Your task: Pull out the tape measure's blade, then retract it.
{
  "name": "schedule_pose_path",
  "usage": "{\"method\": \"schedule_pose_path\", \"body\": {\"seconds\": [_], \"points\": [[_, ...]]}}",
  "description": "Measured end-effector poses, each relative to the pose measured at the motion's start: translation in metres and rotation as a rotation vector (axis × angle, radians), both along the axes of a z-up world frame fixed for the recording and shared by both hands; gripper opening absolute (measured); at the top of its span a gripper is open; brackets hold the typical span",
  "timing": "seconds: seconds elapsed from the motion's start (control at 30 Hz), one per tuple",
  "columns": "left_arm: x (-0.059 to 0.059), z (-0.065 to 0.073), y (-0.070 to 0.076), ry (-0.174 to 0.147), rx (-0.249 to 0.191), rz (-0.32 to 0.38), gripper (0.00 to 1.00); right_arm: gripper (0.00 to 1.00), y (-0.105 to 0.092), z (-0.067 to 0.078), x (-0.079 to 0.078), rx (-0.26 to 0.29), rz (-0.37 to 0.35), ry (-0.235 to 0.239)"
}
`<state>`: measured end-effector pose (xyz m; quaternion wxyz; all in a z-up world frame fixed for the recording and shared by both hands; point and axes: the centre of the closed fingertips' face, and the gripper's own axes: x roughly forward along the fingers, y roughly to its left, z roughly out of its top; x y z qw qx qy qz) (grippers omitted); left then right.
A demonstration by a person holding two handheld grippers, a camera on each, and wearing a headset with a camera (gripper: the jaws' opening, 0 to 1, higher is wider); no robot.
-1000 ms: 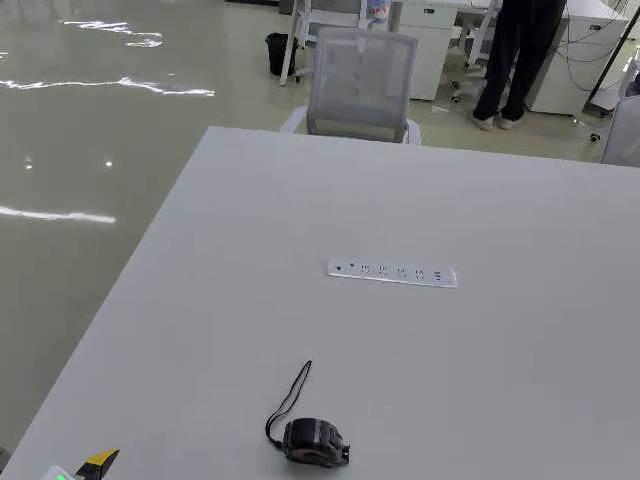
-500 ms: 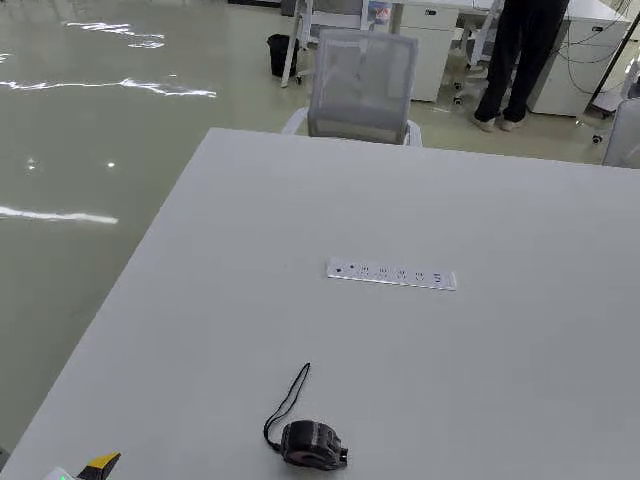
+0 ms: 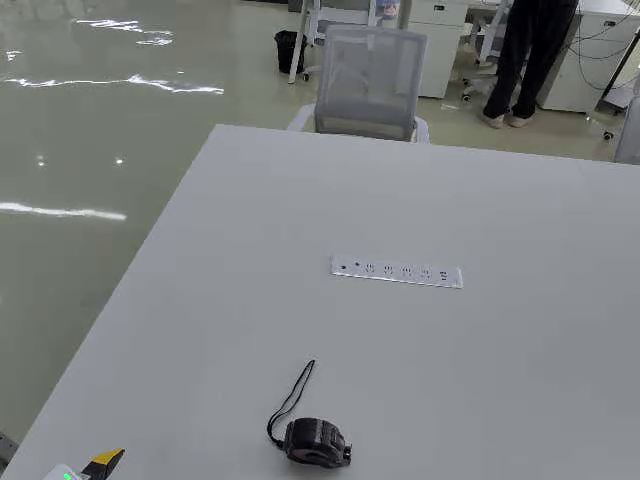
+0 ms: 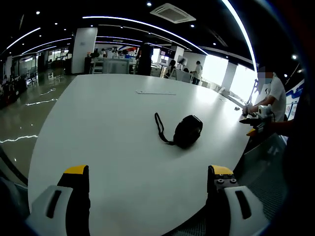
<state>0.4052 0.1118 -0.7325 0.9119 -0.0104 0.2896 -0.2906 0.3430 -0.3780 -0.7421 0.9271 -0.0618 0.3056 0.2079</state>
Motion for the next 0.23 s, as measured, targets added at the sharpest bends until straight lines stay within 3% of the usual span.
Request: {"method": "schedule_pose_path", "body": {"seconds": [0.23], "points": [[0.0024,0.0006,0.0082,-0.014,-0.007,0.015,0.99,1.00,0.0050,0.0017,-0.0001,-0.005,0.022,-0.002]]}}
